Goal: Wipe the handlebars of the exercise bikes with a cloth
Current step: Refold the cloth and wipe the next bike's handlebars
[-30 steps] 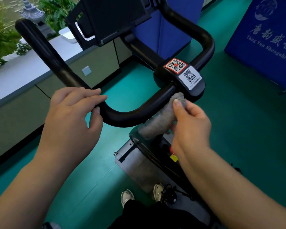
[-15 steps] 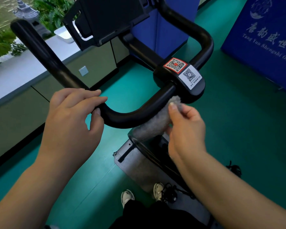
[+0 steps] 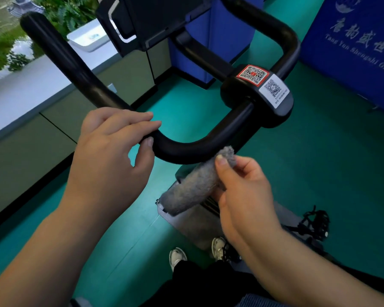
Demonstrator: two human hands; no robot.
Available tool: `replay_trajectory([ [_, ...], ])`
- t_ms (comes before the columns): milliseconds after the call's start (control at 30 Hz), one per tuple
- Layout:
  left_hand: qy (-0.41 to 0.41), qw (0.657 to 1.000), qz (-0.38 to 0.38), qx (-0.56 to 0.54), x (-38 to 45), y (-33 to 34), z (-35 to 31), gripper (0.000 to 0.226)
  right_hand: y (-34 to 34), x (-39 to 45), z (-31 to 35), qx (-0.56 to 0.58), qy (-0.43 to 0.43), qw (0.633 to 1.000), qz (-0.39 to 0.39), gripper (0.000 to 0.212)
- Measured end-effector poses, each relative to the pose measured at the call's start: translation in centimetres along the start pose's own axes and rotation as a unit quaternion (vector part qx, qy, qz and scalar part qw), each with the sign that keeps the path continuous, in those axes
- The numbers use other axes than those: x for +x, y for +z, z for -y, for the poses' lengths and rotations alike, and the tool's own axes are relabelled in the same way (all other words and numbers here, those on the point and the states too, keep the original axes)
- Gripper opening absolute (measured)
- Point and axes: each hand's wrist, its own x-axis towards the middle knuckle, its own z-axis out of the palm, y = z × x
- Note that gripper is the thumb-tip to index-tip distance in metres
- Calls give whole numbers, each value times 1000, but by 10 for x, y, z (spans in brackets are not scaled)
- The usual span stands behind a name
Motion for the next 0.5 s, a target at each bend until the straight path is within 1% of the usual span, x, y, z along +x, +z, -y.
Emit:
replay_trajectory([
  [67,20,1000,0,-6,0,0,4,26,3,-7,-6,6,4,1000,8,10],
  [200,45,999,18,-20,1,-2,14,28,5,2,6,39,-35,998,-29,12],
  [300,54,998,15,-34,1,-4,19,28,6,1,10,52,-55,997,-34,9],
  [367,60,998,9,-36,0,-4,21,28,12,-10,-3,48,-31,998,-23,8],
  [500,45,998,9,-48,0,-7,22,28,26,-27,-28,25,36,999,31,11],
])
